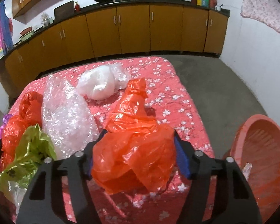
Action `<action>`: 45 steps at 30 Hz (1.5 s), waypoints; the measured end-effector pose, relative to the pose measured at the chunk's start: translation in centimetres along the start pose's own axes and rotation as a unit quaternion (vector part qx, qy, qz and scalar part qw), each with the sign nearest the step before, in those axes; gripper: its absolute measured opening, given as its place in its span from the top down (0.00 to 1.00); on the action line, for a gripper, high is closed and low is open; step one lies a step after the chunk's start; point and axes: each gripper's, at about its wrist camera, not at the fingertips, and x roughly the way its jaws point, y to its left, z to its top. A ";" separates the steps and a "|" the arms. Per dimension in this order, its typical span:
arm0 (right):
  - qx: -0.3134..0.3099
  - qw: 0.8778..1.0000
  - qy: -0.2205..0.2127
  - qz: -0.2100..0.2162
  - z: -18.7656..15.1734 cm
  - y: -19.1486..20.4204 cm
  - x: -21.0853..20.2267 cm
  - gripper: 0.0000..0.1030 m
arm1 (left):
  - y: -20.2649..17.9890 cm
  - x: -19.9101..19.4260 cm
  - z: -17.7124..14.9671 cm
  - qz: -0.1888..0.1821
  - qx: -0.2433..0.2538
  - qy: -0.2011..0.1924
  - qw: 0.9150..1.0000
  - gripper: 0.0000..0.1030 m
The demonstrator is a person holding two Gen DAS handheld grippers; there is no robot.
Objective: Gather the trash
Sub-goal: 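Grasp the pink bag with the left tool while the right tool grasps an orange bag, then carry pink and orange bags over the basket and open both tools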
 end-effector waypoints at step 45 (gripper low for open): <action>0.085 0.985 -0.140 -0.046 -7.5 -12.8 -23.6 0.54 | -15.4 -13.7 -0.6 -0.180 0.110 -0.106 0.972 0.41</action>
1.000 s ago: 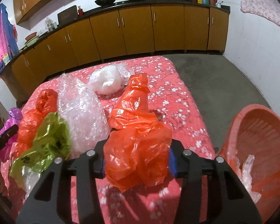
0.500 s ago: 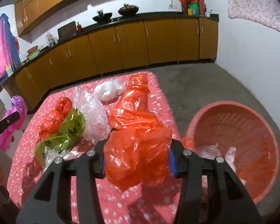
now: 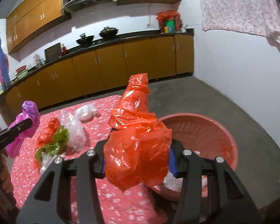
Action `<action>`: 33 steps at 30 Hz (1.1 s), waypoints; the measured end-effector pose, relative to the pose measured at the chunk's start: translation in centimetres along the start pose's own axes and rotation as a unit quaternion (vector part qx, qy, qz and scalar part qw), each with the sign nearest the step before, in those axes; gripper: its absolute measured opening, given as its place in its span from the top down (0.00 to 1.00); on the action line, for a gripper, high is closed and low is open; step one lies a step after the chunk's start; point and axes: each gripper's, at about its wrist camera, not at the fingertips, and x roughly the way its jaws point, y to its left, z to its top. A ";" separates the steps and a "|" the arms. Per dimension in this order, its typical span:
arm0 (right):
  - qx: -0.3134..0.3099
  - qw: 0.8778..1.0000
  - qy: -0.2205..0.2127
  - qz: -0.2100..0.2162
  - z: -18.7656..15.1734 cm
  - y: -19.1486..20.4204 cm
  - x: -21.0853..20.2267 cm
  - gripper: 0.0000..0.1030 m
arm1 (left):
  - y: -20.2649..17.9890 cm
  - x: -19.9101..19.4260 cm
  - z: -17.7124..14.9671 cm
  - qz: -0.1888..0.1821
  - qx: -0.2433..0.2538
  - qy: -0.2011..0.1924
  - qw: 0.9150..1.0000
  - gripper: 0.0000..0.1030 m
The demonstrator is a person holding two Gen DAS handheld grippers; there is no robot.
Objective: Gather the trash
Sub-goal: 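Carry pink and orange bags over the basket and open both tools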
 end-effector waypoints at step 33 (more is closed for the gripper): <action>0.077 0.993 0.008 -0.085 -2.5 -10.9 3.2 0.54 | -15.5 9.2 -1.0 -0.140 0.080 0.050 0.986 0.41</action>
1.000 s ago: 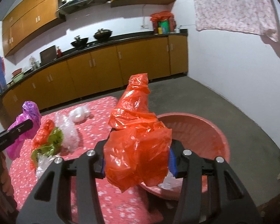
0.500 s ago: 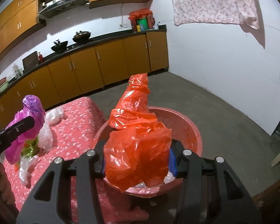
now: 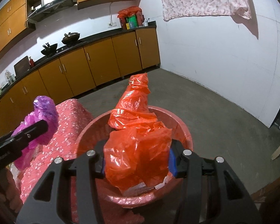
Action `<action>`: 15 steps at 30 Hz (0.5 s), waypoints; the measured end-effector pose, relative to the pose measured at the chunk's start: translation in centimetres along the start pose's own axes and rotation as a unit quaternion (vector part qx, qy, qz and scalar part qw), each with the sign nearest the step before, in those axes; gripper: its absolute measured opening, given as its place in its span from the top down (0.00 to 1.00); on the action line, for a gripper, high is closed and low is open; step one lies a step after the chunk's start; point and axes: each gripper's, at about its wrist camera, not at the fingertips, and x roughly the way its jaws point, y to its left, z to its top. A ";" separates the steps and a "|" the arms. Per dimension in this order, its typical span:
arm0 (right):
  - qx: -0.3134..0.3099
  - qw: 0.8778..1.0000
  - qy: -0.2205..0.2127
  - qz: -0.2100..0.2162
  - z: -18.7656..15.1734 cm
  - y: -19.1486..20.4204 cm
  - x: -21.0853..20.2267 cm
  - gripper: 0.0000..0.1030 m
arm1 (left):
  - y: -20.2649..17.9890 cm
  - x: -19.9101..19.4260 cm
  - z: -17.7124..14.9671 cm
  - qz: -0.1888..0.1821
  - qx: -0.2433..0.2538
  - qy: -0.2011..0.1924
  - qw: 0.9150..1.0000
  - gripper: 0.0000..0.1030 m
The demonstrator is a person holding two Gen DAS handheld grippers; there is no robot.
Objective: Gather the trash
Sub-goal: 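Carry pink and orange bags over the basket and open both tools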
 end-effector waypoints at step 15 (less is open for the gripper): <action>0.011 1.000 -0.007 0.008 0.4 -0.2 1.8 0.54 | -1.6 4.3 0.0 -0.020 0.001 0.032 0.999 0.40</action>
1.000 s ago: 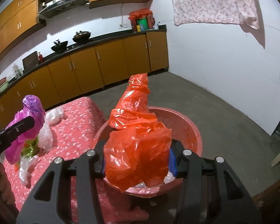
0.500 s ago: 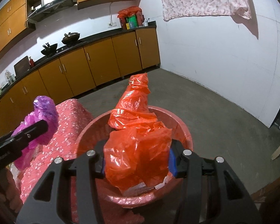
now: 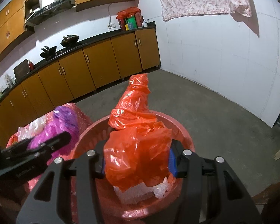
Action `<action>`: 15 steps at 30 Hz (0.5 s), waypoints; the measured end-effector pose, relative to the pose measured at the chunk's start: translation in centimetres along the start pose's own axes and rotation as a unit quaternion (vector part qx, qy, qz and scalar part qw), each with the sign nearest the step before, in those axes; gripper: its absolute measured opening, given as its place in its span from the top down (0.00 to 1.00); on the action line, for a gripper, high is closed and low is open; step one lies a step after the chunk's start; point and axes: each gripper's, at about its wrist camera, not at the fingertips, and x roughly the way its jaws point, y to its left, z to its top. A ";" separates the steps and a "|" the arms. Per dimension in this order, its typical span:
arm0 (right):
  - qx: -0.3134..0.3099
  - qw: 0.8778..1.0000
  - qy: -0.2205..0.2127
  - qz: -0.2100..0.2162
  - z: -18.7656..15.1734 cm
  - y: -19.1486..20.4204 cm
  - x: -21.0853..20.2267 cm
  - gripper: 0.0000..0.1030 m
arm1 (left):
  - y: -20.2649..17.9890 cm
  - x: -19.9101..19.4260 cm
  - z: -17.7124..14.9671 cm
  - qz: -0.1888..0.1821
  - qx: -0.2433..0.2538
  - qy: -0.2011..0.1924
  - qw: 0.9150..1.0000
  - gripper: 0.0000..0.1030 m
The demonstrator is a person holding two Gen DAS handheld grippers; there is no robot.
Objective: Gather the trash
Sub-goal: 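Carry pink and orange bags over the basket and open both tools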
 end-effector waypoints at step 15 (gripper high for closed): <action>0.022 0.999 -0.032 -0.016 0.2 -0.5 -0.2 0.06 | 3.4 -0.3 -0.7 0.030 -0.048 0.014 0.998 0.14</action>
